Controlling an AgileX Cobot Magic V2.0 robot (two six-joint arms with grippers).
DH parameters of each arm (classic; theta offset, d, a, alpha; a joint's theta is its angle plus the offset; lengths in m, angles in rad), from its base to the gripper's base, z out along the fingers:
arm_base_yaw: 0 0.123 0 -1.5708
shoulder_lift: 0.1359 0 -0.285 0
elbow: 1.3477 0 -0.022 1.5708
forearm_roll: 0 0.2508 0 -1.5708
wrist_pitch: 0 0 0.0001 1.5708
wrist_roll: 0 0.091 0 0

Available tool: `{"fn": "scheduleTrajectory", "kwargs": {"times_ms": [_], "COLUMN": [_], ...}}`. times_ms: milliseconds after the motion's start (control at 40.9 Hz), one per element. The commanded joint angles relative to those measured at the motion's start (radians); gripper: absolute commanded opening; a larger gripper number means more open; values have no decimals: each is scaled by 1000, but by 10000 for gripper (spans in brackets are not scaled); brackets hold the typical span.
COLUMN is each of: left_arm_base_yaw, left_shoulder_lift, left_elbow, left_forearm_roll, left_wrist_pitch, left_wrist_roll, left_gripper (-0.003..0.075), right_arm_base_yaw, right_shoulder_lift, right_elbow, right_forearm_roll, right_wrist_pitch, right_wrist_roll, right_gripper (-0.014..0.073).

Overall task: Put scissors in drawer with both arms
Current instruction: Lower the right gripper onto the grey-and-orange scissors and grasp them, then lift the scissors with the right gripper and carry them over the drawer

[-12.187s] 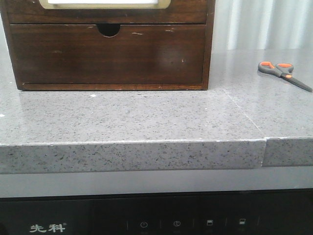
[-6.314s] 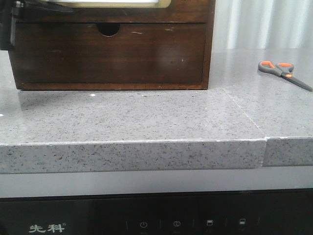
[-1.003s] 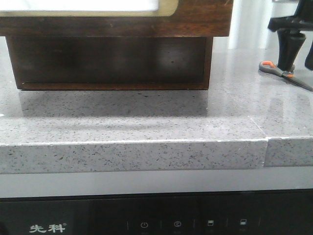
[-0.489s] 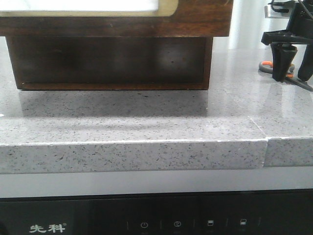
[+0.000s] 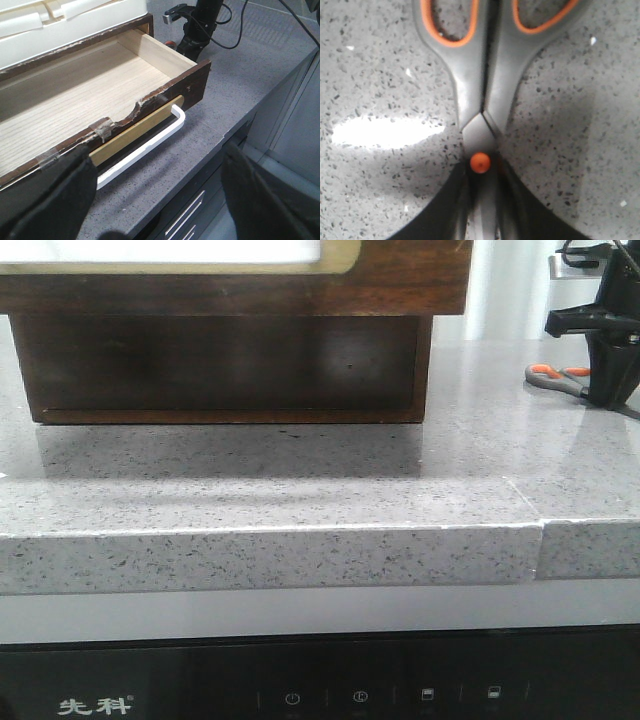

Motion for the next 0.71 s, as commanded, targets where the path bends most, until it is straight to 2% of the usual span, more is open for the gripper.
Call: {"fn": "scheduleTrajectory", "kwargs": {"times_ms": [0, 269, 685], "left_arm_base_yaw": [-6, -6, -6], "left_shoulder_lift": [8, 8, 8], "left_elbow": [-31, -31, -31], "left_forearm_roll": [-10, -10, -10], "left_wrist_pitch": [-76, -76, -76], "left_wrist_roll": [-7, -7, -7], "left_gripper": [512, 512, 512], "right_arm_base_yaw": [0, 0, 6], "right_shoulder_lift": [-42, -110, -425], "right_elbow": [-19, -19, -19], "right_forearm_roll": [35, 35, 36], "right_wrist_pitch": [-2, -8, -92], "right_wrist_roll": [-9, -9, -21], "right_gripper": [43, 36, 36]}}
